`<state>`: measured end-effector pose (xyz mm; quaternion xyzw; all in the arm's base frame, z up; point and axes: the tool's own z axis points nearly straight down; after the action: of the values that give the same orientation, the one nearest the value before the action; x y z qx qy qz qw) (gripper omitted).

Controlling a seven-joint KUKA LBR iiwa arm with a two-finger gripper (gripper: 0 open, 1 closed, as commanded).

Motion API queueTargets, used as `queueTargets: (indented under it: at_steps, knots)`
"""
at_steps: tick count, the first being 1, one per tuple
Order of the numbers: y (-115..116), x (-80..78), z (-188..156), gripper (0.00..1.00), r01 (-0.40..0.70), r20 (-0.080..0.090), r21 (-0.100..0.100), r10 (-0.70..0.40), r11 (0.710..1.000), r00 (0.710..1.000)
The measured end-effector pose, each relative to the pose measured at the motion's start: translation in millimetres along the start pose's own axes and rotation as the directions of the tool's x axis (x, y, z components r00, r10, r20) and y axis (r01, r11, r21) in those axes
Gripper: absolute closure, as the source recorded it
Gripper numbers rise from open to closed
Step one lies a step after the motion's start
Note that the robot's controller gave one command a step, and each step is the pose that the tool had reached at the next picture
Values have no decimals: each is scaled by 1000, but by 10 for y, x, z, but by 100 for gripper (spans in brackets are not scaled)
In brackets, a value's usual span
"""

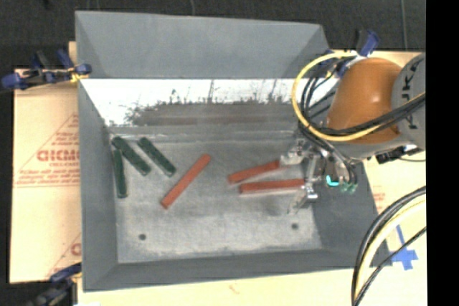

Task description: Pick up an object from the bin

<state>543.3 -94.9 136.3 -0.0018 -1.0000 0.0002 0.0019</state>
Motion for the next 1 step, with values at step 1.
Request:
queueTargets:
  at_steps: [1]
  knots:
    - [2, -20, -38, 0, 2, 7, 1, -2, 1000, 1000]
